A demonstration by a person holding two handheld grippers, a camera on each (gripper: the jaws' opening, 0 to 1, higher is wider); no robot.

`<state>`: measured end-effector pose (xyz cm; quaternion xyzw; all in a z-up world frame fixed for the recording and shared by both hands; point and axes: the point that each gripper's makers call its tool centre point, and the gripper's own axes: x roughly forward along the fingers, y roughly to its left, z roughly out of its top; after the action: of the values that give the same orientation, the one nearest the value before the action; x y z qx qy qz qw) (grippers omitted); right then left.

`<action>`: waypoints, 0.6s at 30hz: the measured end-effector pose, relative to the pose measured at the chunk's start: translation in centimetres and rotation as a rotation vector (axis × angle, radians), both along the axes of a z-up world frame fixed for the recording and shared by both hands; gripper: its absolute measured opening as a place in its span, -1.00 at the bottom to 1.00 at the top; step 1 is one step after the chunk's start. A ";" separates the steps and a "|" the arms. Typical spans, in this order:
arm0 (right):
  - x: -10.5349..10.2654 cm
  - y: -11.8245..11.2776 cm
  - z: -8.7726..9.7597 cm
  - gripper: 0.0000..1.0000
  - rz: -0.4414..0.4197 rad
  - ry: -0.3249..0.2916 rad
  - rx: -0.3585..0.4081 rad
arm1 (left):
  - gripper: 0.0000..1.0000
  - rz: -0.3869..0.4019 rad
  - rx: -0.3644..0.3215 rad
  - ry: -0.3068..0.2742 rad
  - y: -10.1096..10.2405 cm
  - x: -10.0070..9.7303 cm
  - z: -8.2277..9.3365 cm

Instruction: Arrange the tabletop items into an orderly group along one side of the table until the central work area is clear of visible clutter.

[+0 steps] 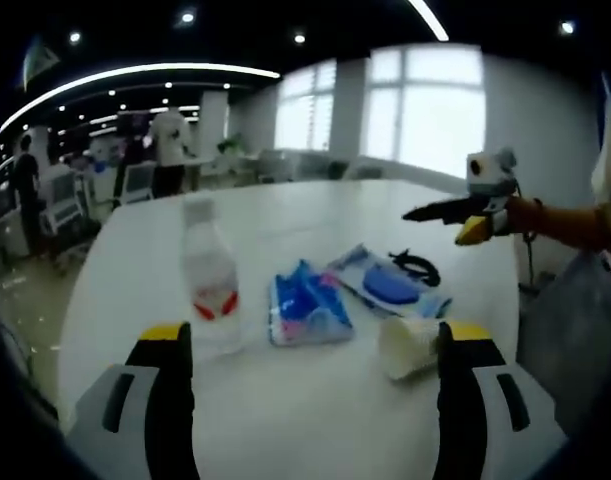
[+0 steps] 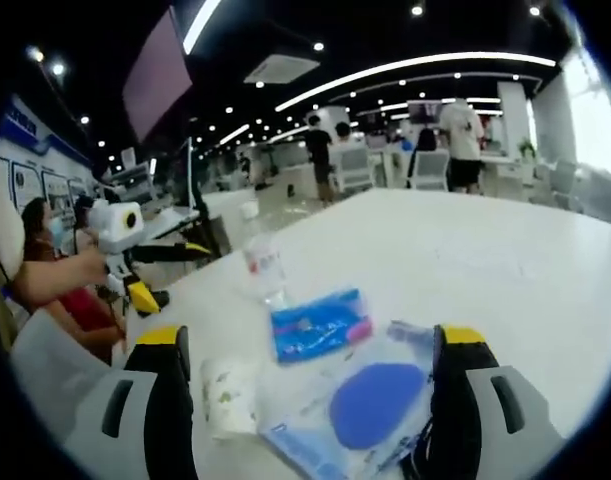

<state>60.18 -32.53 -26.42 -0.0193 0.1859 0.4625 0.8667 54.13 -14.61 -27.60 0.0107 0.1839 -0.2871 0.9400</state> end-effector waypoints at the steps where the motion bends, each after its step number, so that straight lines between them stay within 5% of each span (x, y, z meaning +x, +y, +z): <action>1: 0.4 0.2 0.1 0.99 0.002 -0.003 -0.001 | 0.99 0.004 0.005 -0.003 0.0 -0.1 0.3; 12: 2.8 2.7 -0.2 0.99 0.051 0.012 0.016 | 0.99 0.017 -0.011 -0.008 -0.8 -0.7 1.2; 18: 4.4 4.0 -0.3 0.99 0.067 -0.014 0.017 | 0.99 0.043 0.063 0.003 -0.4 -1.3 0.9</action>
<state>64.56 -28.50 -26.70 -0.0212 0.1750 0.4930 0.8520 52.80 -15.02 -26.70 0.0361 0.1945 -0.2608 0.9449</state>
